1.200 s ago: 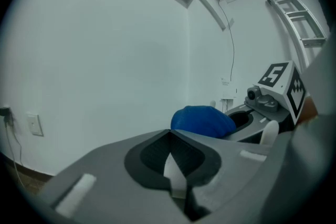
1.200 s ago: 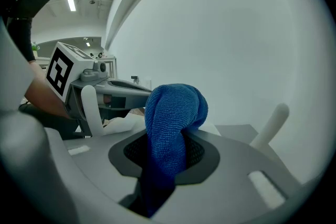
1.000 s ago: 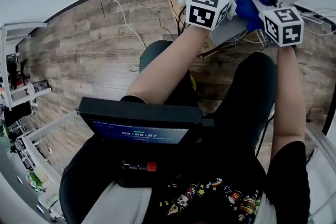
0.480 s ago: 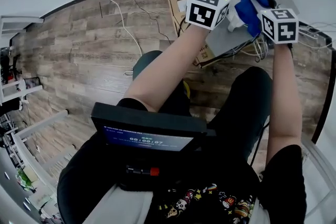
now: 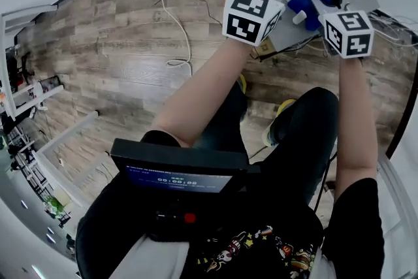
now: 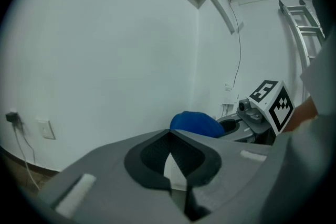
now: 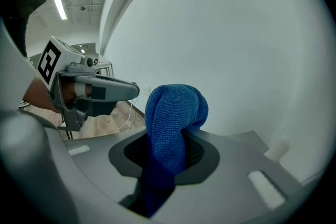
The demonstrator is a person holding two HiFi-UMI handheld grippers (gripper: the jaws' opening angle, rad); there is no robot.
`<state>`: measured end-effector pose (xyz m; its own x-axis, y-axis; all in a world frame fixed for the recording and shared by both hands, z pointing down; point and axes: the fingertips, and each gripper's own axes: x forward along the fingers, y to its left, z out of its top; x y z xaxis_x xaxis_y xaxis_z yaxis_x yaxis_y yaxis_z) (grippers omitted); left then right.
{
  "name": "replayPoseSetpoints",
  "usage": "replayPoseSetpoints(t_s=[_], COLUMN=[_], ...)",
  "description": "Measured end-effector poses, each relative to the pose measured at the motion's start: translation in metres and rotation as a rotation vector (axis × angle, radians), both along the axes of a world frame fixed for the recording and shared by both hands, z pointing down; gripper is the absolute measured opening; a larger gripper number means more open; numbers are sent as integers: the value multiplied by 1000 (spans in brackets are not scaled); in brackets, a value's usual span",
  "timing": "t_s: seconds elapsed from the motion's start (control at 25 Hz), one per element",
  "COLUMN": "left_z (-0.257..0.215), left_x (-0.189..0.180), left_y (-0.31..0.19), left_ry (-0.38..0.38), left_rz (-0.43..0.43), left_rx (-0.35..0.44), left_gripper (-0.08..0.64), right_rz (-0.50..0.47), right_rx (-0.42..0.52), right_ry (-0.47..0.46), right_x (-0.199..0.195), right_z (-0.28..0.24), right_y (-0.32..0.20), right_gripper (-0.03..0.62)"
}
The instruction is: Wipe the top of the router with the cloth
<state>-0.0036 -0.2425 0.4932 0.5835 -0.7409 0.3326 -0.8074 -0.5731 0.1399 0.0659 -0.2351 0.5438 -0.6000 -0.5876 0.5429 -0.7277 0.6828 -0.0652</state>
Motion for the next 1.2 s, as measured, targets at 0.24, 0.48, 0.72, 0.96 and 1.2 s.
replayPoseSetpoints(t_s=[0.24,0.48,0.72,0.96,1.2], left_z=[-98,-234,-431,-577,-603], left_x=[-1,6,24,35,20], left_y=[17,18,24,79,140], left_ry=[5,14,57,41,78], left_rz=[-28,-20,31,62,49], left_rx=[30,51,212,351,435], left_gripper=[0,0,0,0,0], right_rz=[87,148,209,269,297], right_rx=[111,177,334,524,548], right_ry=[-48,-92,-143,-212,-226], right_x=[13,11,23,31,27], right_z=[-119,-277,-461,-621,-634], right_y=[11,31,44,102,159], right_gripper=[124,124,126,127,127])
